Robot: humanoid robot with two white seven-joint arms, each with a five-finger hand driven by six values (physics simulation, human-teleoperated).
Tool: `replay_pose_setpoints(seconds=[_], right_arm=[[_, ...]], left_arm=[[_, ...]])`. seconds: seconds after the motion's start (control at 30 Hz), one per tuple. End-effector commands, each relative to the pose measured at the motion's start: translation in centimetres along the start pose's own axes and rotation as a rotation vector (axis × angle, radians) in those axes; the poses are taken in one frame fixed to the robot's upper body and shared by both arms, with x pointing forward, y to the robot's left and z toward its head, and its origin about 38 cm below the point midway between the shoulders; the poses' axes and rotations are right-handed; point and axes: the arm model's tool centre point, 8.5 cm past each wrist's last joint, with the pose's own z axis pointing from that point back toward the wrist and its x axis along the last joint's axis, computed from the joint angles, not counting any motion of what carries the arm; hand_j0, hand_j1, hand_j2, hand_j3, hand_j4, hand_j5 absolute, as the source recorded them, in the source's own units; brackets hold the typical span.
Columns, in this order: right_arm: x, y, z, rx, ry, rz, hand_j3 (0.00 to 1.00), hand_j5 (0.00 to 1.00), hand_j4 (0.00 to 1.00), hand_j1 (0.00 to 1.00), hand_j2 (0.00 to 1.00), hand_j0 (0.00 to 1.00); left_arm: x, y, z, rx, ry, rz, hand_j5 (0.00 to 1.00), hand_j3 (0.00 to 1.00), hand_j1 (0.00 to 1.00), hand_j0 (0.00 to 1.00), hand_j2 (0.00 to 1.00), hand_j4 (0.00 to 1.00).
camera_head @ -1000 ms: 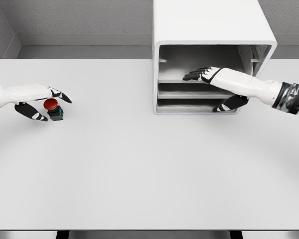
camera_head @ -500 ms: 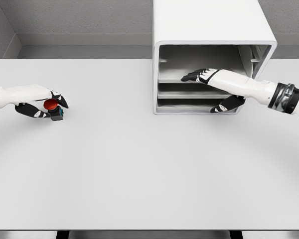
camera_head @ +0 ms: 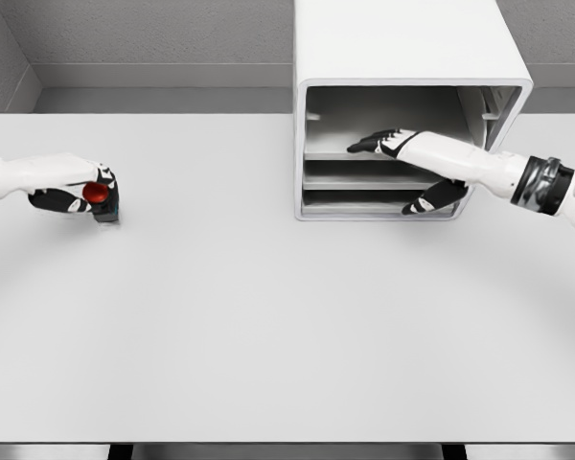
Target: Slide open multi-storey tabletop storage cabinets and put open load switch and slide close multi-storey tabletop storage cabinets
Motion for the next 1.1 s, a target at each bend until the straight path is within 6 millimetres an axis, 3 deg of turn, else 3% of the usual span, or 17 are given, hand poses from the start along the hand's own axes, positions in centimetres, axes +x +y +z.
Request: replay_pose_setpoints(seconds=[0.0,0.4,0.73,1.07], right_arm=[[-0.4,0.4,0.1,0.018,0.013,0.008,1.0,1.0,1.0,1.0,1.0,1.0],[0.5,0.8,0.2,0.025,-0.011,0.01,1.0,1.0,1.0,1.0,1.0,1.0],[1.3,0.4,2.6,0.038,-0.008,0.037,1.0,1.0,1.0,1.0,1.0,1.0],[2.4,0.2,4.1,0.058,-0.018,0.059,1.0,1.0,1.0,1.0,1.0,1.0]], left_arm=[[0.1,0.2,0.0,0.007,-0.003,0.002,0.35,0.35,0.35,0.35,0.35,0.35],[3.4,3.5,-0.5,0.054,-0.089,-0.09,0.35,0.35,0.35,0.35,0.35,0.35],[7.3,5.9,-0.9,0.088,-0.183,-0.182,0.35,0.35,0.35,0.35,0.35,0.35],[9.8,7.0,-1.0,0.122,-0.266,-0.2,0.36,0.36,0.36,0.36,0.36,0.36]])
